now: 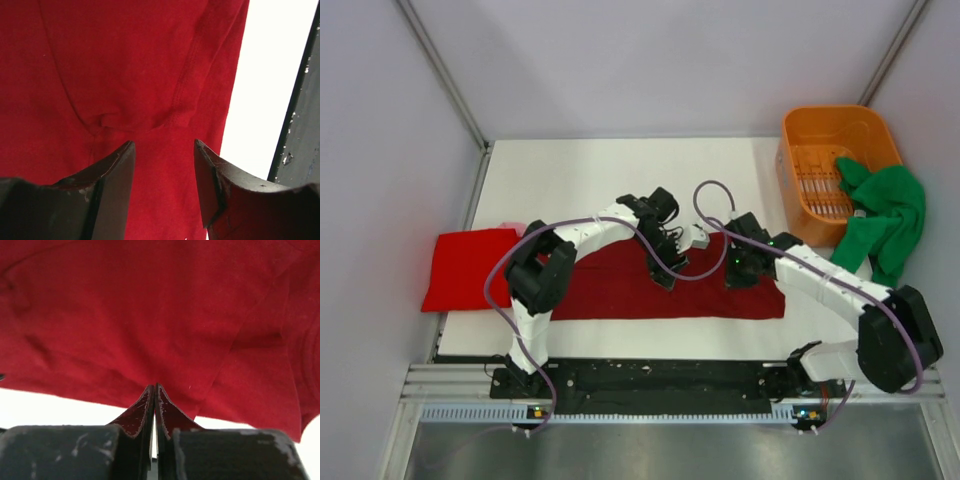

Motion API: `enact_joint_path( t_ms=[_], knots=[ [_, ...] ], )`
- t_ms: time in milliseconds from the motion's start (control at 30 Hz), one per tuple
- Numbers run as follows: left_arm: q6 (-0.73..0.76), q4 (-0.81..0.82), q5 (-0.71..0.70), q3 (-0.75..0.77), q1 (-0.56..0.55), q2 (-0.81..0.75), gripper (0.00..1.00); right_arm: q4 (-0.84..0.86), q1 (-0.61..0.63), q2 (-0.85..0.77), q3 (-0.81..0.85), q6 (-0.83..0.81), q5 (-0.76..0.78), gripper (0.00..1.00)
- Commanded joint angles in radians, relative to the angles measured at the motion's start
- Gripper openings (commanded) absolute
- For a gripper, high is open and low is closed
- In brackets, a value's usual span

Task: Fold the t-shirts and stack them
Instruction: Fold the other side of the tshirt into a rectangle, then rotate the tshirt 85 degrees

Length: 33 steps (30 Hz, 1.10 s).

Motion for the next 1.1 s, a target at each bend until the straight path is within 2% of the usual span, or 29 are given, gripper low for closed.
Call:
enact_joint_path(
  t_ms=[0,133,300,400,467,533,700,800,933,1067],
  knots=[
    [-0.022,0.043,-0.070,-0.023,0.013,-0.076,0.55,0.121,-0.042,0.112,-0.066,-0.010,0.031,0.00],
    [-0.030,0.029,-0.168,-0.031,0.053,-0.110,0.54,0.166,-0.134,0.141,-0.129,-0.021,-0.018,0.00],
    [-0.057,-0.003,-0.299,-0.020,0.209,-0.154,0.52,0.103,-0.138,0.054,0.007,-0.099,0.092,0.00],
    [-0.067,-0.005,-0.360,-0.022,0.338,-0.173,0.39,0.098,-0.141,0.075,0.083,-0.153,0.217,0.00],
    [-0.070,0.000,-0.417,-0.034,0.422,-0.175,0.29,0.097,-0.168,0.161,0.136,-0.185,0.242,0.00],
    [-0.064,0.010,-0.480,-0.068,0.482,-0.179,0.25,0.097,-0.199,0.263,0.195,-0.213,0.256,0.00],
    [-0.025,0.111,-0.668,-0.215,0.568,-0.193,0.22,0.094,-0.240,0.487,0.343,-0.286,0.294,0.00],
    [0.008,0.216,-0.785,-0.333,0.577,-0.199,0.22,0.086,-0.245,0.596,0.444,-0.325,0.282,0.00],
    [0.047,0.250,-0.744,-0.468,0.574,-0.245,0.21,0.019,-0.247,0.802,0.664,-0.371,0.250,0.00],
    [0.045,0.218,-0.689,-0.566,0.564,-0.325,0.21,-0.093,-0.247,1.018,1.027,-0.381,0.210,0.00]
  ],
)
